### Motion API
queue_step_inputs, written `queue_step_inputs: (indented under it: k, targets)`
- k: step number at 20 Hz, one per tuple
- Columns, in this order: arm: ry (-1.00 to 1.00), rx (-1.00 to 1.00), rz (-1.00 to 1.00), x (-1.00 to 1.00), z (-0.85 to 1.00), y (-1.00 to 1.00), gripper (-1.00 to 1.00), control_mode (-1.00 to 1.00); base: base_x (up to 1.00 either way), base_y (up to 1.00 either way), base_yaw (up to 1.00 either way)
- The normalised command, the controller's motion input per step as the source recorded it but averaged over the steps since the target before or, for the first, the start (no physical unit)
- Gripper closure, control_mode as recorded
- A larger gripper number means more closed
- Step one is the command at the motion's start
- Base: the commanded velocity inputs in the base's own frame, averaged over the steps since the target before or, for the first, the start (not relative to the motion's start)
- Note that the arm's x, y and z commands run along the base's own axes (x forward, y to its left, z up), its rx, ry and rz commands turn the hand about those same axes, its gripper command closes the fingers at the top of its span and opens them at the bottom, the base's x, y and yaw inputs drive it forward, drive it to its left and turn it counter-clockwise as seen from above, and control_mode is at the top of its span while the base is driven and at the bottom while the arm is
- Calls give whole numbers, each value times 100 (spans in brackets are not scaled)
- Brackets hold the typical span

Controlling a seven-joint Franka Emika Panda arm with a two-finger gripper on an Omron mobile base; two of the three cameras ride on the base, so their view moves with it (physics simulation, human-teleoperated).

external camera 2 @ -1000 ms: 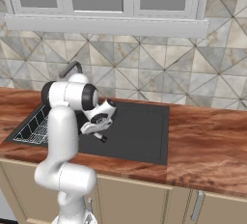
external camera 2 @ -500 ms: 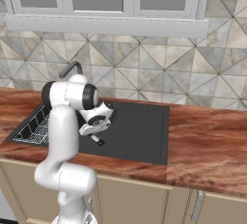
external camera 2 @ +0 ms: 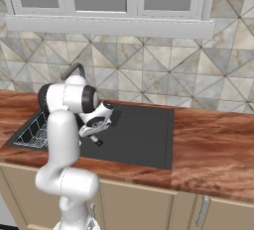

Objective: Pick the pan and sponge and place them into the sink. Then turn on the water.

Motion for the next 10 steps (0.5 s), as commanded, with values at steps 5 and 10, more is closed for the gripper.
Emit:
queue_step_inputs:
  k: [5, 10]
  targets:
    - [-20, -11, 1, 7, 5, 2, -100, -100, 0, 0, 0]
    - [-17, -17, 2, -7, -22, 14, -100, -100, 0, 0, 0]
